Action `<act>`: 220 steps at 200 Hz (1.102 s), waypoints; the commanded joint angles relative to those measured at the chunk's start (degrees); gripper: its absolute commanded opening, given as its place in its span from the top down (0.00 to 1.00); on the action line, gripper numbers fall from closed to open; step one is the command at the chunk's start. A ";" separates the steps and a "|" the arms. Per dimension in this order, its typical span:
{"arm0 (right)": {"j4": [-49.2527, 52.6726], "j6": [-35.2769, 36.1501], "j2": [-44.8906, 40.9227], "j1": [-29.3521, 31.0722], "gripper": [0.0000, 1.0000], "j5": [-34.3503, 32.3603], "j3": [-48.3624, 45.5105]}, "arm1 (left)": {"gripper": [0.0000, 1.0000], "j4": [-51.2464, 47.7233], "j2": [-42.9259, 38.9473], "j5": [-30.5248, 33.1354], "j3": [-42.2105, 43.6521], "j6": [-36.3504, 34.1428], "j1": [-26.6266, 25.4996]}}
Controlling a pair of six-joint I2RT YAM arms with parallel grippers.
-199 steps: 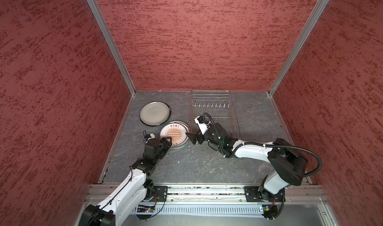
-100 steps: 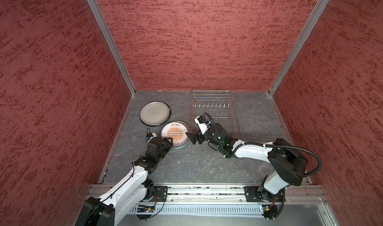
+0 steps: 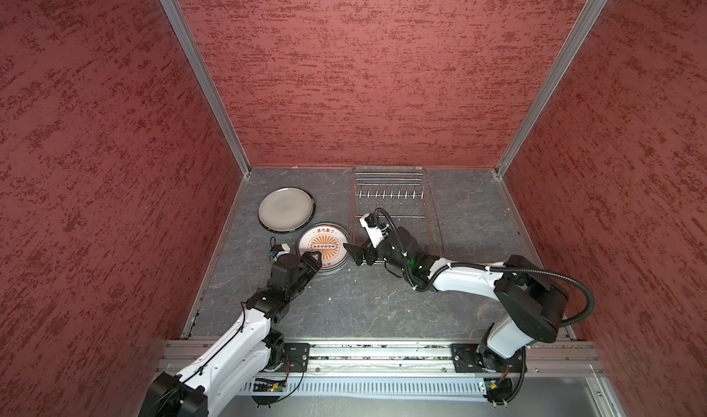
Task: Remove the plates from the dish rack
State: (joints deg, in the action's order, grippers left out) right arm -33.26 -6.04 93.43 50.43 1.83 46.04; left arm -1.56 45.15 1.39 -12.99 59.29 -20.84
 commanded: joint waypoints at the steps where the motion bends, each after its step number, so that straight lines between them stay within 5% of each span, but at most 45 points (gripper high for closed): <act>1: -1.12 1.30 -1.30 0.47 0.01 -1.46 0.43 | 0.29 0.42 0.38 -0.66 -1.76 -1.46 0.27; 110: -1.37 1.39 -1.57 0.54 0.01 -1.89 0.11 | 0.15 -3.47 -4.19 3.39 -1.44 -0.97 -0.60; 151: -4.42 0.27 -4.95 0.56 0.01 -0.58 -2.64 | 0.01 -3.63 -6.25 5.25 -1.13 -2.52 -0.69; 186: -7.14 -1.35 -13.02 0.41 0.01 -7.49 -7.46 | 0.01 -0.89 -12.37 5.41 1.16 -6.99 -0.87; 220: 1.36 -4.54 -19.50 -4.11 0.01 -16.08 -6.39 | 0.00 7.87 -17.62 6.50 4.61 -15.28 -0.79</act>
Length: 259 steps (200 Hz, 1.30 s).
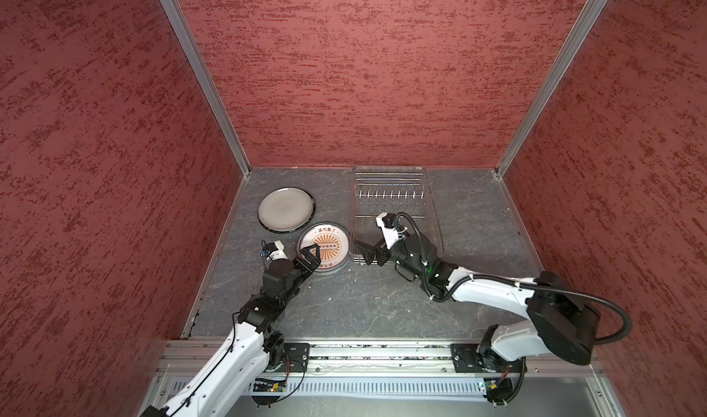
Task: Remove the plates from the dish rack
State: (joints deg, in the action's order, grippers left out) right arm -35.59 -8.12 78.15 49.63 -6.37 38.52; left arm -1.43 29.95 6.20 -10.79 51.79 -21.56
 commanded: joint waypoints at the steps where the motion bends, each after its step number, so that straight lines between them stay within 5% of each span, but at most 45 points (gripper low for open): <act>1: 3.91 -2.58 -4.40 -3.61 0.01 -7.83 1.12 | 0.01 7.97 -2.53 1.88 2.42 -7.95 -0.06; 49: 16.96 -14.99 -12.35 -27.63 0.01 2.14 3.20 | 0.00 3.98 1.00 11.58 -7.44 -9.54 6.39; 69: 25.30 -17.73 -14.36 -34.44 0.02 -0.90 4.47 | 0.01 6.02 4.03 12.13 -9.94 -11.00 10.32; 108: 34.60 -16.13 -15.67 -41.65 0.02 -9.25 5.64 | 0.01 6.51 14.18 26.89 -16.66 -18.35 13.39; 134: 37.19 -13.58 -10.63 -50.07 0.06 -8.35 6.33 | 0.01 1.24 17.83 27.53 -18.99 -19.27 16.47; 153: 37.54 -11.56 -6.20 -53.94 0.05 -9.08 5.95 | 0.01 4.28 17.77 19.89 -16.68 -23.29 20.81; 184: 27.00 -9.19 -5.05 -54.94 0.07 -7.52 -1.37 | 0.00 6.24 19.82 24.27 -13.21 -27.82 23.89; 230: -5.44 -3.79 -5.60 -54.98 0.08 -5.78 -18.66 | 0.01 30.42 35.79 17.44 -6.79 -32.42 23.89; 259: -12.85 -2.68 -1.15 -54.76 0.07 -4.05 -19.93 | 0.01 37.24 43.11 14.55 -8.92 -38.57 22.24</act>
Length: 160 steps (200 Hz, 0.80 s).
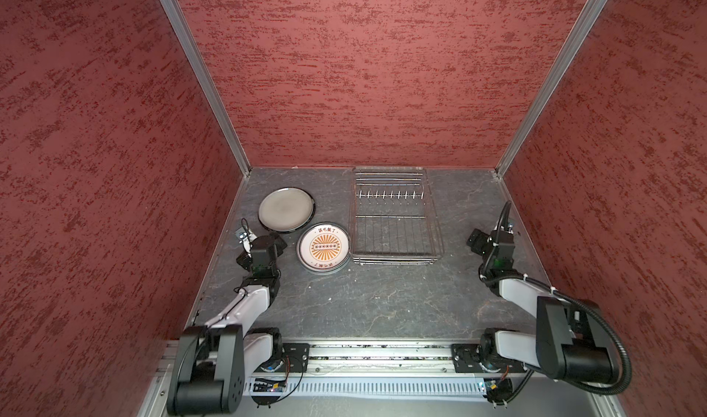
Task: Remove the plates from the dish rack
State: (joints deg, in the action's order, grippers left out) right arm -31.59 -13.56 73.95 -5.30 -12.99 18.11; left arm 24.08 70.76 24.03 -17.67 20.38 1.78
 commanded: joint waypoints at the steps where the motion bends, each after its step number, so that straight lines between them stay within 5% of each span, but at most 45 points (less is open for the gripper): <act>1: -17.02 2.84 3.26 0.14 0.07 2.64 0.55 | 0.01 11.89 2.33 -3.16 -2.03 -7.35 -1.14; 34: -12.88 4.24 5.25 0.69 0.05 2.94 3.95 | 0.01 19.59 4.16 -4.44 -0.53 -12.57 -1.30; 63: -19.32 5.74 4.04 0.82 0.05 1.38 0.48 | 0.01 30.71 10.60 -9.91 1.01 -14.49 0.23; 91: -33.01 7.71 8.98 1.15 0.05 1.27 -3.10 | 0.01 28.37 10.25 -11.06 0.33 -14.75 0.06; 147: -35.64 9.29 14.10 2.57 0.01 1.32 -2.83 | 0.01 26.21 13.87 -18.49 -2.86 -17.44 0.23; 160: -35.37 9.30 14.05 2.58 0.01 1.22 -2.92 | 0.01 33.16 18.07 -17.56 -1.92 -18.86 -0.59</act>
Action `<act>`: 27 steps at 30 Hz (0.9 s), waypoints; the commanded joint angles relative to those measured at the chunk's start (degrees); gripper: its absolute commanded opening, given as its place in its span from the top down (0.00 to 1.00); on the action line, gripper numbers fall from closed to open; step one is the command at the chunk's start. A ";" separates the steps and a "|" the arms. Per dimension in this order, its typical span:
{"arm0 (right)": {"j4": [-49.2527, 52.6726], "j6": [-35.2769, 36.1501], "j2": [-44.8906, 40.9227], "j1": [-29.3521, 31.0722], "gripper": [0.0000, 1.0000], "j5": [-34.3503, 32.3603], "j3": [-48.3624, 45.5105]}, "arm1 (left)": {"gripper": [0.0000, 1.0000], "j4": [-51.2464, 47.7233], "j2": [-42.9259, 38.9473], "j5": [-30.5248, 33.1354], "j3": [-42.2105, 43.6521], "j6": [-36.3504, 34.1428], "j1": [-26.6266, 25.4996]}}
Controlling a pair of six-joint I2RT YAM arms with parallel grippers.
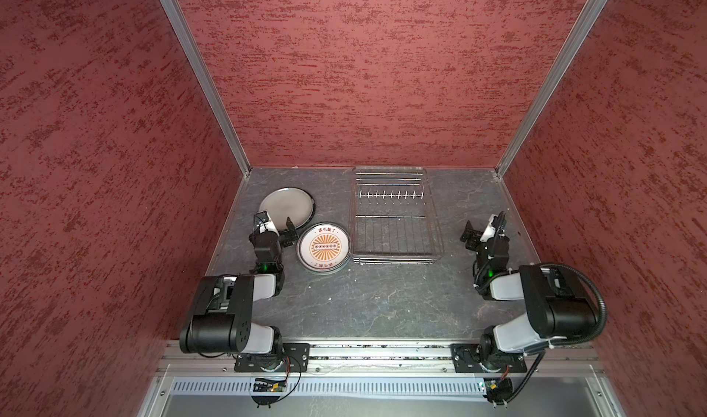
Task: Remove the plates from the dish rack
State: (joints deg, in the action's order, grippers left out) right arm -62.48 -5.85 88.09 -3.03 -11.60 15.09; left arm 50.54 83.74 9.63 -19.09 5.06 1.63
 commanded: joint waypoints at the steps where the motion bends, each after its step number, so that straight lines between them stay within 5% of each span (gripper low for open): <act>1: -4.45 1.56 -0.11 0.31 0.01 -0.18 0.15 | 0.01 6.07 5.05 -3.10 -0.59 -3.55 -0.51; 2: -5.03 1.64 0.09 0.31 0.01 -0.18 0.09 | 0.01 0.29 3.24 -2.54 -2.00 -2.67 -0.57; 27: -4.43 1.75 0.15 0.43 0.01 -0.09 0.39 | 0.01 2.76 4.15 -1.72 -1.57 -3.26 -1.10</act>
